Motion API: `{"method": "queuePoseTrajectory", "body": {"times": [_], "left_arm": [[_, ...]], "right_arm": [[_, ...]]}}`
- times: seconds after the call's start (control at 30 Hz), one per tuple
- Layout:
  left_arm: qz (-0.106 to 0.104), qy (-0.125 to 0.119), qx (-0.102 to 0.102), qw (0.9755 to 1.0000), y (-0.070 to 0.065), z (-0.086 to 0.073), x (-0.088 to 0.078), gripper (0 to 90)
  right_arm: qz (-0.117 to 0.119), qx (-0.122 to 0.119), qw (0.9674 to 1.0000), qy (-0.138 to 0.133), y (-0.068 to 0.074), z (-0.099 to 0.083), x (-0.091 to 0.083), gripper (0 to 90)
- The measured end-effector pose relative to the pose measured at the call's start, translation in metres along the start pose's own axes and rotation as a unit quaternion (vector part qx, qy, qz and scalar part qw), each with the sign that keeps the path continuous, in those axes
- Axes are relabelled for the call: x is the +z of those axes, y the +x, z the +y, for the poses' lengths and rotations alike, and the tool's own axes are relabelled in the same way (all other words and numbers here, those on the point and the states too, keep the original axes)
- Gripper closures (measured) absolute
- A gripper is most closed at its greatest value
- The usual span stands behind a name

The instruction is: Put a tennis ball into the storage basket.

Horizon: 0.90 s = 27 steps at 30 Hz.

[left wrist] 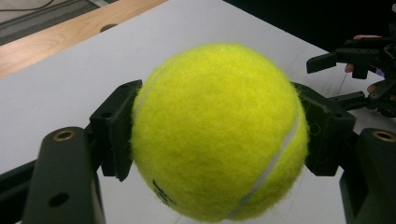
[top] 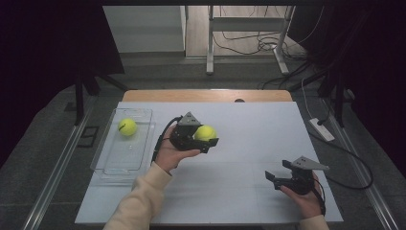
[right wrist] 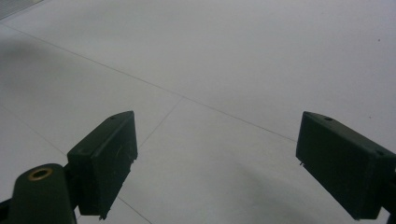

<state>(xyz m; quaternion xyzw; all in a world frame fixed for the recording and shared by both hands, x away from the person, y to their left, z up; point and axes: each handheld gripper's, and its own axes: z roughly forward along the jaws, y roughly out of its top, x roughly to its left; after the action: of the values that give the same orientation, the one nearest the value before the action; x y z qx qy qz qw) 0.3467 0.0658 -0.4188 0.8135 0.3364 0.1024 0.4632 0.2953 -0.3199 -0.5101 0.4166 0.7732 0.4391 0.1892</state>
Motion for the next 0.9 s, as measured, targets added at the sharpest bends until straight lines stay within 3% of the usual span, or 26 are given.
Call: {"method": "queuePoseTrajectory", "body": {"times": [0.9], "left_arm": [[0.013, -0.021, -0.008, 0.9997, 0.009, 0.002, -0.021, 26.5]], "right_arm": [[0.0, 0.002, 1.0, 0.0, 0.0, 0.0, 0.0, 12.6]]}}
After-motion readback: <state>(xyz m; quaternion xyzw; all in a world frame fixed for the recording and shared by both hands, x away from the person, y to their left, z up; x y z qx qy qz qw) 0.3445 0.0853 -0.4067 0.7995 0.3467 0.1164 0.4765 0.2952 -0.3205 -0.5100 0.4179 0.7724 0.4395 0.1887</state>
